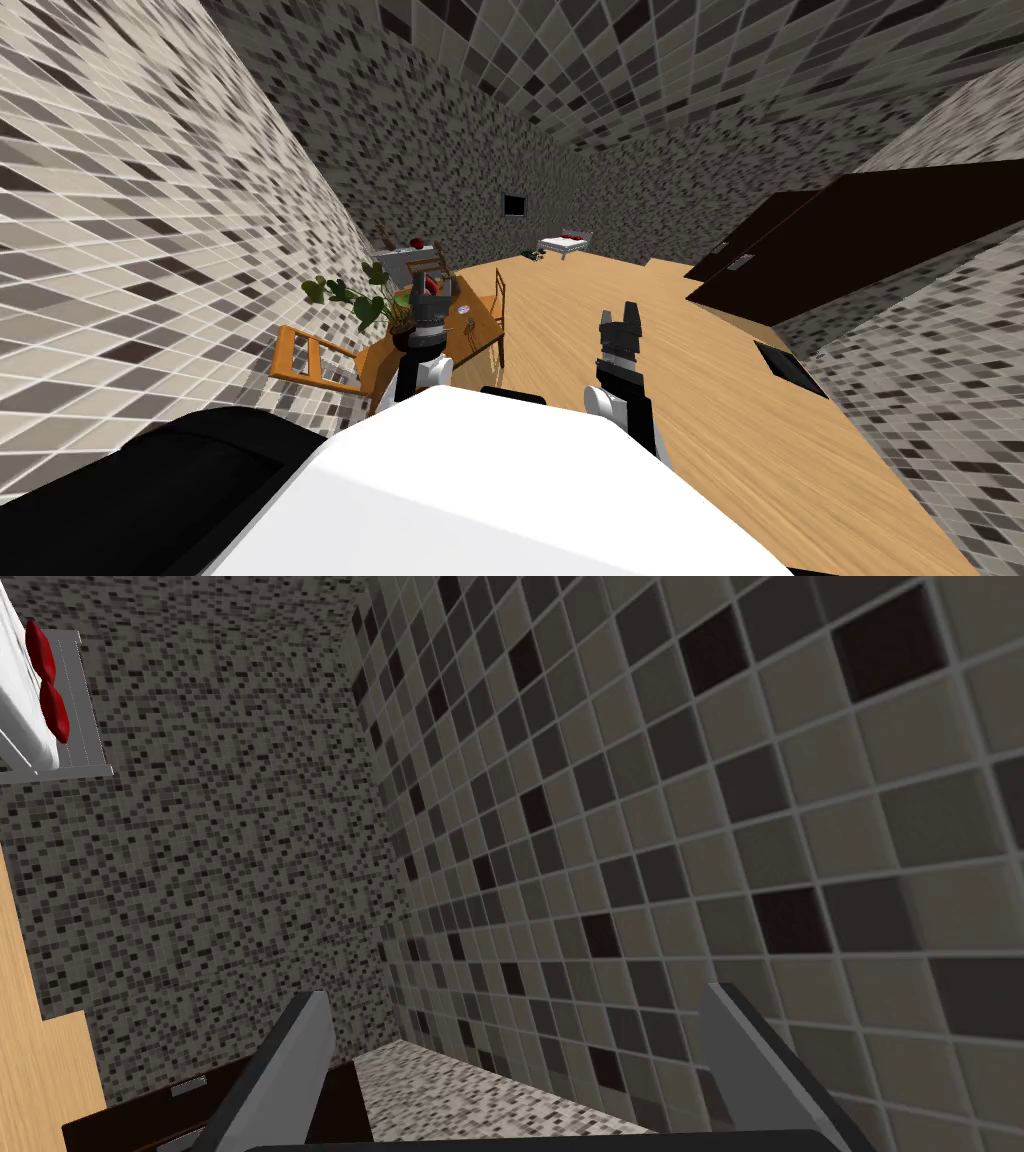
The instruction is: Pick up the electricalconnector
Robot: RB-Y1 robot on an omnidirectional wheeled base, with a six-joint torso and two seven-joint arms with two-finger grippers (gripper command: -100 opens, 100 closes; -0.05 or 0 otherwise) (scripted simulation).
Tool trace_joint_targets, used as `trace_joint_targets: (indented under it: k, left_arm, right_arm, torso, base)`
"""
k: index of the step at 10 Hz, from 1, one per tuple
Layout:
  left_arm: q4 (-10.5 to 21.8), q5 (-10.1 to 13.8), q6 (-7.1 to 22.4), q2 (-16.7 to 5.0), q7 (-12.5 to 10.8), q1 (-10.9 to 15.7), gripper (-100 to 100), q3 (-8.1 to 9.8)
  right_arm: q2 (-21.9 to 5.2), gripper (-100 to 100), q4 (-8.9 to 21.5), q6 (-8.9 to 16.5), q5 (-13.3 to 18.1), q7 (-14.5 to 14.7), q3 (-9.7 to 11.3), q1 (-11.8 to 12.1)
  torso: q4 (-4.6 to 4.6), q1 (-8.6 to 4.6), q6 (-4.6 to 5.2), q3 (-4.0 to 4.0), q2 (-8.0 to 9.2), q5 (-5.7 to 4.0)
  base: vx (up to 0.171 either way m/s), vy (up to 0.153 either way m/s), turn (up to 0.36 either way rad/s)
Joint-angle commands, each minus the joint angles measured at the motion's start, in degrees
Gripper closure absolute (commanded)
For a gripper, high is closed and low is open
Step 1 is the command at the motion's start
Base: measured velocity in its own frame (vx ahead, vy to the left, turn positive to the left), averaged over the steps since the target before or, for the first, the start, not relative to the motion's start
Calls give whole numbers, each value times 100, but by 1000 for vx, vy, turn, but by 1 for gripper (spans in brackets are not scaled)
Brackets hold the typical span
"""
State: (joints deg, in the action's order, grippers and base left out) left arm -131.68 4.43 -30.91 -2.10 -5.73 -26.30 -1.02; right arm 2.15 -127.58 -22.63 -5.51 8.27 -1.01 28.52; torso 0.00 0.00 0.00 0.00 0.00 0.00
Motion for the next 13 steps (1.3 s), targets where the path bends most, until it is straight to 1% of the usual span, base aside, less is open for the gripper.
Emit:
trace_joint_targets:
  k: [1, 4, 6, 8, 9, 10, 11, 12, 13]
  left_arm:
    - [201, 9, -11, -202, -190, 20, -100, -105]
    - [534, 47, -28, -536, -535, 38, -100, -300]
    - [836, 89, -49, -832, -860, 56, -100, -474]
    - [1183, 135, -77, -1182, -1198, 82, -100, -688]
    - [1201, 135, -77, -1182, -1252, 82, -100, -688]
    - [1408, 156, -94, -1375, -1469, 98, -100, -809]
    - [1594, 174, -112, -1560, -1624, 116, -100, -940]
    - [1630, 174, -112, -1576, -1700, 116, -100, -940]
    - [1869, 188, -131, -1786, -1905, 137, -100, -1082]
  right_arm:
    - [0, 0, 0, 0, 0, 0, 0, 0]
    - [0, 0, 0, 0, 0, 0, 0, 0]
    - [0, 0, 0, 0, 0, 0, 0, -1]
    - [-1, 0, 0, 0, 0, 0, 0, -1]
    - [-1, 0, 0, 0, 0, 0, 0, 0]
    - [-1, 0, 0, 0, 0, 0, -1, 0]
    - [0, 0, 0, 0, 0, 0, 0, 0]
    - [0, 0, 0, 0, 0, 0, 0, -1]
    - [-1, 0, 0, 0, 0, 0, -1, 0]
  torso:
    - [0, 0, 0, 0, 0, 0]
    - [0, 14, 0, 1, 2, 3]
    - [0, 16, 2, 2, 3, 4]
    - [1, 22, 2, 2, 4, 5]
    - [1, 24, 1, 2, 4, 6]
    - [1, 18, -1, 2, 3, 4]
    - [0, 14, 1, 1, 2, 3]
    - [1, 15, 2, 2, 4, 3]
    - [1, 15, -2, 1, 1, 3]
  base:
    - [-3, 17, -165]
    - [-7, 34, -157]
    - [-15, 44, -193]
    - [-13, 55, -231]
    - [-13, 40, -93]
    - [-13, 29, -168]
    - [-19, 33, -300]
    - [-10, 35, -121]
    - [-7, 33, -183]
